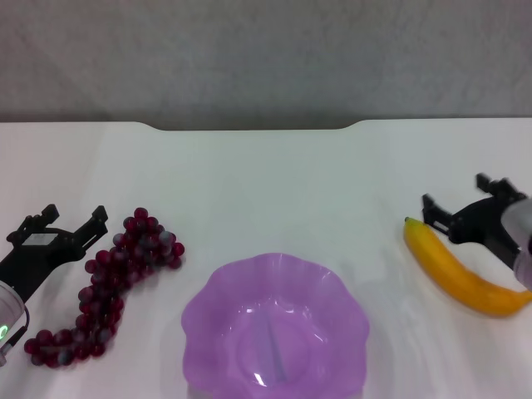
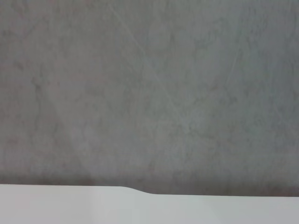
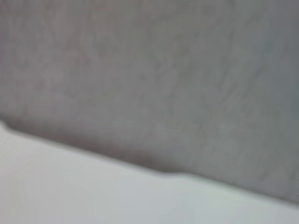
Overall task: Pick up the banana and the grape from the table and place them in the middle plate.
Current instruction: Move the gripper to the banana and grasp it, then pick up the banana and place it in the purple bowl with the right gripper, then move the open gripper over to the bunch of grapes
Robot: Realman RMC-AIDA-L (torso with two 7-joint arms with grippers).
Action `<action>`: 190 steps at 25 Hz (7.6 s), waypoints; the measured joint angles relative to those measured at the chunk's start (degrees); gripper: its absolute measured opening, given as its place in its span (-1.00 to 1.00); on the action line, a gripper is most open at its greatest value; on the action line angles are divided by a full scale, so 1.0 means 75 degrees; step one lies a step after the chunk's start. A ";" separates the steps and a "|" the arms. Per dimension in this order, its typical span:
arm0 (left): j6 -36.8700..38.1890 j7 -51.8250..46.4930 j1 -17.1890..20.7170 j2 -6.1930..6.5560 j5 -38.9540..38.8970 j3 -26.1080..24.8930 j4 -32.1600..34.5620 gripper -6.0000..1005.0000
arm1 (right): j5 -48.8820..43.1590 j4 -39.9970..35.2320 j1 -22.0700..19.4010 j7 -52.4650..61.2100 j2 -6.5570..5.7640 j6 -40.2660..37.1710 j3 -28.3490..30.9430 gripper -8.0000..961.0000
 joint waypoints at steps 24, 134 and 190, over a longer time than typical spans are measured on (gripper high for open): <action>0.0087 -0.0011 -0.0049 -0.0012 0.0000 -0.0017 0.0007 0.78 | -0.2508 0.0564 0.1819 0.0713 0.0474 0.8986 0.5514 0.85; 0.0191 0.0033 -0.0260 -0.0036 0.0000 -0.0016 -0.0099 0.78 | 0.2453 -0.1158 0.3202 -0.2679 0.0541 0.7733 0.0899 0.08; 0.0286 0.0044 -0.0371 -0.0047 0.0006 0.0018 -0.0169 0.78 | 0.4276 -0.2289 0.1128 -0.5027 0.0540 -0.2184 -0.0862 0.65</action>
